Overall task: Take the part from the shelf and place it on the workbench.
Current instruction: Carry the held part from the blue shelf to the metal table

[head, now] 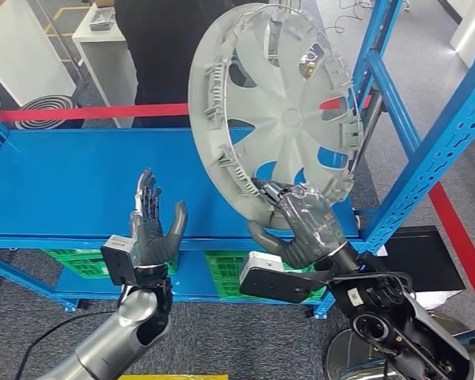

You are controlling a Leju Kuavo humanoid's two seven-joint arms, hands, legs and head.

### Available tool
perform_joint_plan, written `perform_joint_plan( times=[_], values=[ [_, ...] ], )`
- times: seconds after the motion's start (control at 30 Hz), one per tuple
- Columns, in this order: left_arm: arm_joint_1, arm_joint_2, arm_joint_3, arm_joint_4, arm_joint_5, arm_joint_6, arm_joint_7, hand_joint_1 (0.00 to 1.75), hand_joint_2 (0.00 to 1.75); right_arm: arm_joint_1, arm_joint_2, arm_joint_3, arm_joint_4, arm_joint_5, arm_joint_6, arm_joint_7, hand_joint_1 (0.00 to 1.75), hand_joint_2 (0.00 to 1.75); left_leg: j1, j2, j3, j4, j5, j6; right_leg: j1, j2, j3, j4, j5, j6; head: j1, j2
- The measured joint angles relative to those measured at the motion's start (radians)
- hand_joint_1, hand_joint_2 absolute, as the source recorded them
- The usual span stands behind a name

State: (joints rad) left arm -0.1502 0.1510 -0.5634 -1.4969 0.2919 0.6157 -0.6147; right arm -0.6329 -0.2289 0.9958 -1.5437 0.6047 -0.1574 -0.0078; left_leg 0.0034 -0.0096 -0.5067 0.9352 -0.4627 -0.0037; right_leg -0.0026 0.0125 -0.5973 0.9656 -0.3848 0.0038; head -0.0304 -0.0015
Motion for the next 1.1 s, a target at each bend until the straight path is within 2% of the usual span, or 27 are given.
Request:
perform_joint_plan(
  times=[0.13, 0.23, 0.27, 0.3, 0.37, 0.4, 0.43, 0.47, 0.5, 0.57, 0.6, 0.63, 0.7, 0.77, 0.8, 0.87, 0.9, 0.93, 0.97, 1.0, 1.07, 1.1],
  values=[
    [0.001, 0.0, 0.0, 0.0, -0.002, 0.001, 0.001, 0.0, 1.75, 0.0, 0.0, 0.0, 0.005, 0.0, 0.001, -0.004, 1.75, 1.75, -0.001, 0.0, -0.006, 0.007, -0.001, 0.007, -0.001, 0.0, 0.0, -0.001, 0.003, 0.007, 0.0, 0.0],
    [0.001, 0.0, 0.0, -0.003, -0.003, 0.002, 0.001, 0.0, 1.75, 0.0, 0.002, -0.004, 0.005, 0.0, 0.001, -0.005, 1.75, 1.75, 0.007, -0.001, -0.002, -0.008, 0.009, 0.019, 0.001, -0.003, -0.006, 0.003, -0.003, 0.018, 0.001, 0.0],
    [0.001, 0.0, 0.0, -0.004, -0.004, 0.002, 0.001, 0.0, 1.75, 0.0, 0.003, -0.006, 0.005, 0.0, 0.001, -0.006, 1.75, 1.75, 0.011, -0.002, 0.002, -0.016, 0.014, 0.023, 0.001, -0.003, -0.018, 0.029, -0.02, 0.021, 0.004, 0.0],
    [0.002, 0.0, 0.0, -0.006, -0.005, 0.002, 0.002, 0.0, 1.75, -0.001, 0.003, -0.008, 0.005, 0.0, 0.002, -0.008, 1.75, 1.75, 0.014, -0.004, 0.005, -0.022, 0.018, 0.025, 0.0, -0.004, -0.04, 0.08, -0.048, 0.025, 0.006, 0.0],
    [0.004, 0.0, 0.0, -0.006, -0.006, 0.003, 0.004, 0.0, 1.75, 0.0, 0.003, -0.01, 0.006, 0.0, 0.002, -0.012, 1.75, 1.75, 0.014, -0.009, 0.006, -0.023, 0.019, 0.027, -0.005, -0.005, -0.101, 0.224, -0.11, 0.031, 0.009, 0.0],
    [0.007, 0.0, 0.0, -0.006, -0.006, 0.003, 0.005, 0.0, 1.75, 0.002, 0.003, -0.01, 0.007, 0.0, 0.002, -0.013, 1.75, 1.75, 0.015, -0.013, 0.006, -0.023, 0.018, 0.026, -0.008, -0.005, -0.125, 0.279, -0.125, 0.034, 0.009, 0.0],
    [0.009, 0.0, 0.0, -0.006, -0.006, 0.003, 0.005, 0.0, 1.75, 0.003, 0.003, -0.01, 0.009, 0.0, 0.003, -0.014, 1.75, 1.75, 0.016, -0.018, 0.007, -0.022, 0.017, 0.023, -0.011, -0.005, -0.133, 0.295, -0.121, 0.036, 0.009, 0.0],
    [0.01, 0.0, 0.0, -0.006, -0.007, 0.003, 0.005, 0.0, 1.75, 0.004, 0.003, -0.01, 0.011, 0.0, 0.003, -0.014, 1.75, 1.75, 0.019, -0.024, 0.009, -0.019, 0.014, 0.019, -0.014, -0.005, -0.121, 0.268, -0.097, 0.038, 0.009, 0.0],
    [0.01, 0.0, 0.0, -0.006, -0.008, 0.003, 0.005, 0.0, 1.75, 0.005, 0.003, -0.011, 0.012, 0.0, 0.003, -0.014, 1.75, 1.75, 0.022, -0.031, 0.011, -0.015, 0.01, 0.014, -0.017, -0.003, -0.09, 0.202, -0.059, 0.041, 0.01, 0.0],
    [0.01, 0.0, 0.0, -0.007, -0.009, 0.004, 0.005, 0.0, 1.75, 0.004, 0.004, -0.013, 0.013, 0.0, 0.003, -0.015, 1.75, 1.75, 0.027, -0.044, 0.009, -0.004, 0.0, 0.0, -0.023, 0.017, -0.024, 0.071, -0.016, 0.046, 0.012, 0.0],
    [0.009, 0.0, 0.0, -0.008, -0.01, 0.004, 0.005, 0.0, 1.75, 0.004, 0.004, -0.014, 0.014, 0.0, 0.003, -0.016, 1.75, 1.75, 0.028, -0.049, 0.003, 0.002, -0.003, -0.007, -0.023, 0.026, -0.005, 0.033, -0.012, 0.043, 0.013, 0.0],
    [0.009, 0.0, 0.0, -0.008, -0.011, 0.004, 0.005, 0.0, 1.75, 0.004, 0.005, -0.014, 0.014, 0.0, 0.003, -0.017, 1.75, 1.75, 0.028, -0.054, -0.005, 0.006, -0.003, -0.013, -0.021, 0.032, 0.0, 0.025, -0.022, 0.039, 0.013, 0.0],
    [0.012, 0.001, 0.0, -0.009, -0.012, 0.005, 0.006, 0.0, 1.75, 0.005, 0.006, -0.015, 0.015, 0.0, 0.003, -0.017, 1.75, 1.75, 0.031, -0.06, -0.014, 0.008, -0.002, -0.024, -0.018, 0.023, 0.0, 0.024, -0.026, 0.022, 0.012, 0.0],
    [0.012, 0.003, 0.0, -0.009, -0.013, 0.006, 0.006, 0.0, 1.75, 0.005, 0.008, -0.017, 0.016, -0.001, 0.003, -0.017, 1.75, 1.75, 0.031, -0.037, -0.031, 0.043, -0.02, -0.033, -0.019, 0.011, 0.003, 0.021, -0.028, 0.008, 0.007, 0.0],
    [0.01, 0.003, 0.0, -0.01, -0.013, 0.006, 0.006, 0.0, 1.75, 0.004, 0.009, -0.018, 0.016, -0.001, 0.003, -0.018, 1.75, 1.75, 0.03, -0.021, -0.056, 0.091, -0.041, -0.036, -0.019, 0.004, 0.005, 0.02, -0.028, 0.001, 0.002, 0.0],
    [0.009, 0.004, 0.0, -0.01, -0.013, 0.006, 0.006, 0.0, 1.75, 0.004, 0.01, -0.02, 0.016, -0.001, 0.003, -0.019, 1.75, 1.75, 0.028, 0.0, -0.139, 0.236, -0.094, -0.038, -0.014, -0.01, 0.006, 0.02, -0.031, -0.007, -0.006, 0.0],
    [0.01, 0.004, 0.0, -0.01, -0.013, 0.006, 0.007, 0.0, 1.75, 0.004, 0.011, -0.02, 0.017, -0.001, 0.003, -0.02, 1.75, 1.75, 0.028, 0.001, -0.179, 0.299, -0.109, -0.037, -0.011, -0.017, 0.007, 0.02, -0.033, -0.01, -0.009, 0.0],
    [0.012, 0.005, 0.0, -0.01, -0.013, 0.006, 0.007, 0.0, 1.75, 0.004, 0.011, -0.02, 0.018, -0.002, 0.003, -0.02, 1.75, 1.75, 0.027, 0.001, -0.204, 0.33, -0.106, -0.035, -0.008, -0.024, 0.009, 0.02, -0.035, -0.012, -0.011, 0.0],
    [0.014, 0.006, 0.0, -0.01, -0.013, 0.006, 0.007, 0.0, 1.75, 0.005, 0.011, -0.02, 0.019, -0.002, 0.003, -0.02, 1.75, 1.75, 0.025, 0.002, -0.206, 0.316, -0.082, -0.03, -0.005, -0.031, 0.011, 0.02, -0.036, -0.014, -0.014, 0.0],
    [0.014, 0.007, 0.0, -0.01, -0.013, 0.006, 0.008, 0.0, 1.75, 0.005, 0.011, -0.021, 0.021, -0.003, 0.003, -0.02, 1.75, 1.75, 0.022, 0.006, -0.186, 0.26, -0.043, -0.023, -0.003, -0.037, 0.015, 0.019, -0.038, -0.014, -0.017, 0.0],
    [0.013, 0.008, 0.0, -0.013, -0.014, 0.006, 0.008, 0.0, 1.75, 0.005, 0.011, -0.022, 0.021, -0.004, 0.003, -0.021, 1.75, 1.75, 0.009, 0.03, -0.122, 0.109, 0.031, -0.006, 0.002, -0.047, 0.021, 0.019, -0.042, -0.013, -0.022, 0.0],
    [0.012, 0.008, 0.0, -0.014, -0.014, 0.006, 0.008, 0.0, 1.75, 0.004, 0.012, -0.023, 0.021, -0.004, 0.002, -0.021, 1.75, 1.75, 0.003, 0.039, -0.101, 0.058, 0.049, 0.0, 0.004, -0.051, 0.022, 0.019, -0.044, -0.01, -0.023, 0.0]
  ],
)
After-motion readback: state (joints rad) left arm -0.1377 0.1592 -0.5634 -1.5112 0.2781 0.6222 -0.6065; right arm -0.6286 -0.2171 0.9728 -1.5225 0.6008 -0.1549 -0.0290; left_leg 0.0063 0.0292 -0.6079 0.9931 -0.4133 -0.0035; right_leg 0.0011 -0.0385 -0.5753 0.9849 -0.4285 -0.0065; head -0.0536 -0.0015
